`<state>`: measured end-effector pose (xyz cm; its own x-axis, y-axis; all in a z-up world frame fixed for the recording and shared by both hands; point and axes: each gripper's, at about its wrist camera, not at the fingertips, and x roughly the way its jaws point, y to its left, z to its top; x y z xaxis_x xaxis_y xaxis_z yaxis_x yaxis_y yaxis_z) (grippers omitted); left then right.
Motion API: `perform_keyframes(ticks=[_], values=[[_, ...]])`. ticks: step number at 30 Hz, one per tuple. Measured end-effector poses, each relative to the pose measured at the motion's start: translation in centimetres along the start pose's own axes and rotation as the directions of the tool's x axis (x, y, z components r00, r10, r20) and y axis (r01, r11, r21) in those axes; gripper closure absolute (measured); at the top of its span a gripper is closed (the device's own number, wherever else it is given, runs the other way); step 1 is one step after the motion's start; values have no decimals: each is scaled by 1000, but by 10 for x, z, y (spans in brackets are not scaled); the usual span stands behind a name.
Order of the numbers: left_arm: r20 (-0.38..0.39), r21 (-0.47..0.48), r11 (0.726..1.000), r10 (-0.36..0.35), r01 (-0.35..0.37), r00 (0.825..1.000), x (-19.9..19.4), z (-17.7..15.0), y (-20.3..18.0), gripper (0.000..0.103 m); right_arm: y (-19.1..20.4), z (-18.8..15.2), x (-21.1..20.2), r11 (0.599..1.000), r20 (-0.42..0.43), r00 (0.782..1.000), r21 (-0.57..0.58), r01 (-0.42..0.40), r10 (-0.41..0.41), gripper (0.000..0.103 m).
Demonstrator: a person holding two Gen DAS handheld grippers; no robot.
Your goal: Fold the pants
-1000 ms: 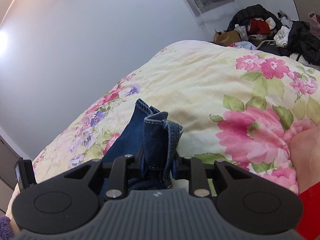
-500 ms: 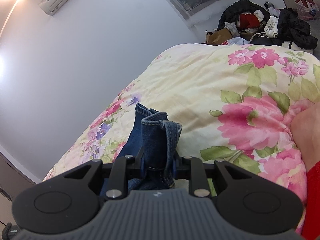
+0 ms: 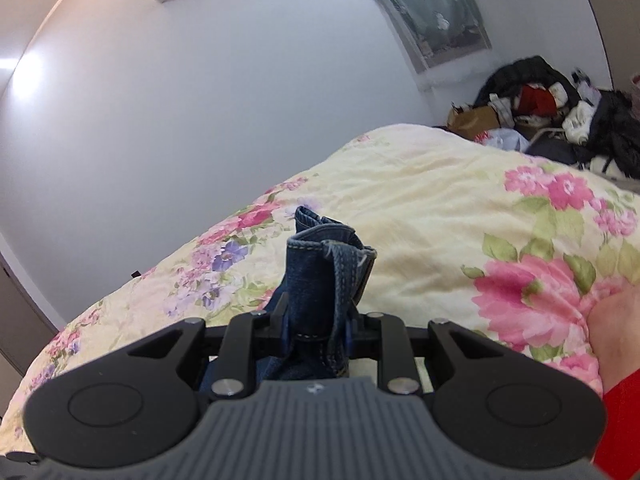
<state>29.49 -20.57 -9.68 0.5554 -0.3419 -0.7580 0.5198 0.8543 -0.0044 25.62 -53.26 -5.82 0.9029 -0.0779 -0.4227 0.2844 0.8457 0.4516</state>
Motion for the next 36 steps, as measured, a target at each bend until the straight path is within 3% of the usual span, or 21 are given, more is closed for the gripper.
perform_keyframes(ticks=[4, 7, 14, 18, 22, 26, 28, 32, 33, 36], values=[[33, -43, 996, 75, -74, 997, -39, -4, 56, 91, 56, 8, -8, 996, -13, 999, -78, -31, 30, 84], [49, -99, 992, 81, -76, 995, -67, -8, 91, 91, 102, 5, -8, 988, -29, 998, -140, -62, 58, 84], [62, -161, 984, 81, -71, 995, -97, -34, 145, 91, 208, -45, 18, 958, -143, 977, -219, -184, 155, 85], [40, -203, 978, 53, -44, 998, -91, -59, 163, 91, 248, -109, 51, 941, -297, 934, -211, -266, 197, 85], [31, -253, 968, 3, 4, 1000, -83, -78, 178, 91, 260, -179, 80, 934, -480, 859, -191, -302, 179, 91], [43, -309, 948, -74, 83, 996, -76, -86, 185, 90, 259, -207, 86, 924, -528, 840, -243, -295, 129, 91], [62, -356, 925, -118, 132, 991, -72, -85, 188, 80, 257, -207, 89, 924, -560, 820, -241, -297, 118, 88], [133, -464, 852, -201, 240, 970, -72, -78, 194, 63, 269, -200, 89, 909, -623, 769, -229, -350, 139, 60], [151, -483, 835, -217, 263, 965, -71, -76, 196, 56, 272, -198, 85, 901, -632, 762, -237, -362, 140, 57], [198, -522, 792, -249, 316, 948, -66, -65, 198, 52, 275, -185, 71, 885, -641, 751, -244, -397, 160, 57]])
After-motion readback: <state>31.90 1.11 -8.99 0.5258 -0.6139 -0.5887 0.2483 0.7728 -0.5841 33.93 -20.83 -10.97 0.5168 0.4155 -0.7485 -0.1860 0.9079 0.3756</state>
